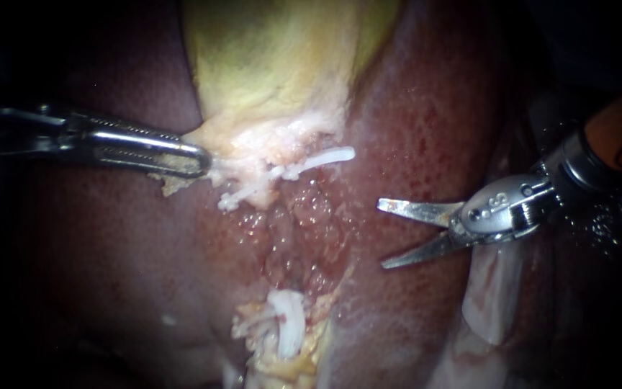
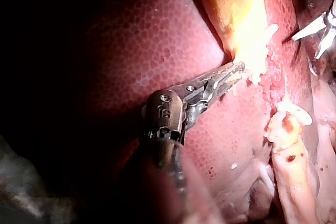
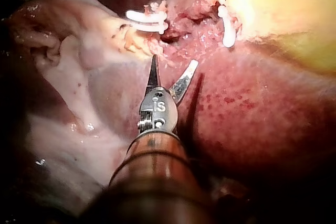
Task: Go back from the cut right tube
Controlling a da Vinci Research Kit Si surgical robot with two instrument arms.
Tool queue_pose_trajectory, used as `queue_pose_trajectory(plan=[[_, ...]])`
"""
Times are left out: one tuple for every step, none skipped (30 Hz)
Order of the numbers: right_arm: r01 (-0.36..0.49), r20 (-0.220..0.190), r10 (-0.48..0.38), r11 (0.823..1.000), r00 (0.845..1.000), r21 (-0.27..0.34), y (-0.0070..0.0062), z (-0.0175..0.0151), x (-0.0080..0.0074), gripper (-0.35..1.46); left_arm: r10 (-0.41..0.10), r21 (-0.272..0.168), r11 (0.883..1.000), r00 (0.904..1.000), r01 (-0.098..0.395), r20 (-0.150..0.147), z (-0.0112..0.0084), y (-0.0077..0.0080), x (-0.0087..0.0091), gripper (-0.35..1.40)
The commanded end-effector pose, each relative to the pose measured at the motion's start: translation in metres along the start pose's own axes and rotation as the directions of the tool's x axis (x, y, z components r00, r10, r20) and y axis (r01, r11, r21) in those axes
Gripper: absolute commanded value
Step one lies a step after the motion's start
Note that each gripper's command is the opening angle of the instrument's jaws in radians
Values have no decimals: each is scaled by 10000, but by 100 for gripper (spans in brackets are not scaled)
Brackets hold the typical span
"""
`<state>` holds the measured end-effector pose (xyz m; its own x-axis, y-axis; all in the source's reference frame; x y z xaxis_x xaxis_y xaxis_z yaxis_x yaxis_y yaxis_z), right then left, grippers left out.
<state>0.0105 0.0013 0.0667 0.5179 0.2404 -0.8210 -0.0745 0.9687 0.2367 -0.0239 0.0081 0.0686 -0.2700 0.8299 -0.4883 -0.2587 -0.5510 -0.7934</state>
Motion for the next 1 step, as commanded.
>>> queue_pose_trajectory(plan=[[-1,-18,1,10000,10000,46,0,0,1,145,-5,-16,10000,10000,5,4,-1,0,1,-35]])
